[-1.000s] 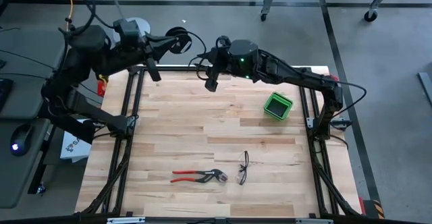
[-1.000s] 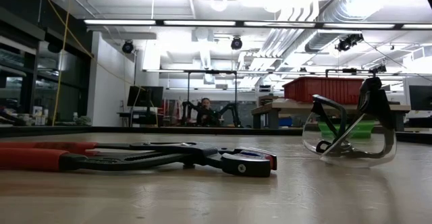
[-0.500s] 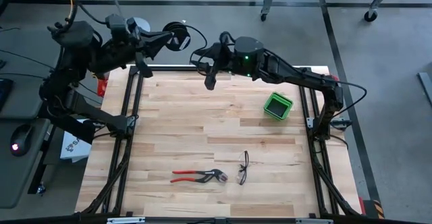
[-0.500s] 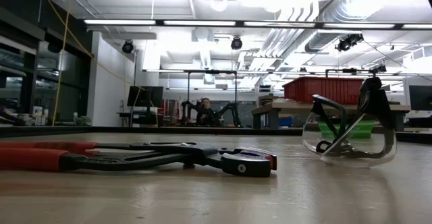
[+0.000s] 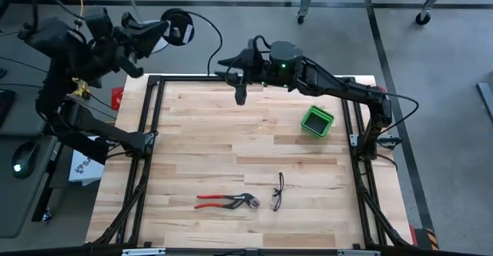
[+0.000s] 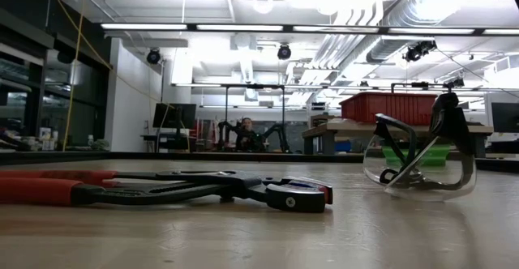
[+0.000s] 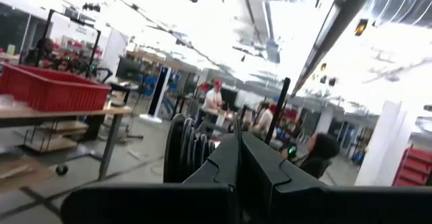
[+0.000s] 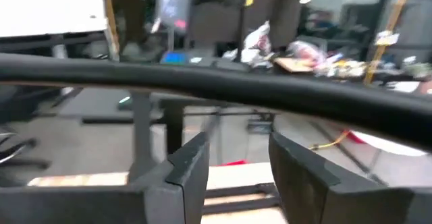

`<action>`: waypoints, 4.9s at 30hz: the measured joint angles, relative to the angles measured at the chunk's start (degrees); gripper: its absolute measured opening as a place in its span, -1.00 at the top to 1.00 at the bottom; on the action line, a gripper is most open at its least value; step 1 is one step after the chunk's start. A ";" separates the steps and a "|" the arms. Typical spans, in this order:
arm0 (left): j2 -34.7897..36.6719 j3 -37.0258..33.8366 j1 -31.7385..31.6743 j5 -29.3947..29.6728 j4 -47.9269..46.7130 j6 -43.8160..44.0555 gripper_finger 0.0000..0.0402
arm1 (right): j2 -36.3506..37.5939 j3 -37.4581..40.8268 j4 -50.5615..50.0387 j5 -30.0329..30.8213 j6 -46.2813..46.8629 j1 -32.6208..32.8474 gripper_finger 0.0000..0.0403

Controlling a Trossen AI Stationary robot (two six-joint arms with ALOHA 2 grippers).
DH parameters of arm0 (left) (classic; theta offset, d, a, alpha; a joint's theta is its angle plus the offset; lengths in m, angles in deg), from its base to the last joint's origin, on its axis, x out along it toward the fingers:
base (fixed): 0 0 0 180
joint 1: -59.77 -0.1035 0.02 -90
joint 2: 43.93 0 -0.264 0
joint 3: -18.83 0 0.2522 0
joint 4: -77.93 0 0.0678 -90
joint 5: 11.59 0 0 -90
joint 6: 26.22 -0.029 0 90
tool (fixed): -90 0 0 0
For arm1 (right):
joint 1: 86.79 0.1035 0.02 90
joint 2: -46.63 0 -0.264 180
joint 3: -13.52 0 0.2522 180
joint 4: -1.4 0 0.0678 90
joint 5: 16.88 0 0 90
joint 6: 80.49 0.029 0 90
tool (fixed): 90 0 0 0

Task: Coil cords
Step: Coil the black wire on the black spool

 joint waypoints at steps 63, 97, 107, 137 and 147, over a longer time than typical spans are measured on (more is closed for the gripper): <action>-2.44 -0.02 -1.47 2.21 4.63 5.87 0.99 | -0.28 -0.04 14.81 6.26 4.98 5.48 0.99; -13.15 -0.04 -9.49 -25.52 7.89 52.56 1.00 | -3.78 -0.02 22.19 8.06 -1.31 8.56 1.00; -9.59 -0.04 -9.49 -21.62 2.87 47.94 1.00 | -2.60 -0.02 22.37 8.35 -2.72 7.49 1.00; -12.76 -0.07 -11.43 -24.48 7.74 54.18 1.00 | -3.87 -0.02 33.27 9.39 -1.52 4.43 1.00; -12.67 -0.04 -9.90 -26.00 5.78 56.99 1.00 | -4.72 -0.02 38.29 10.67 -3.10 2.71 1.00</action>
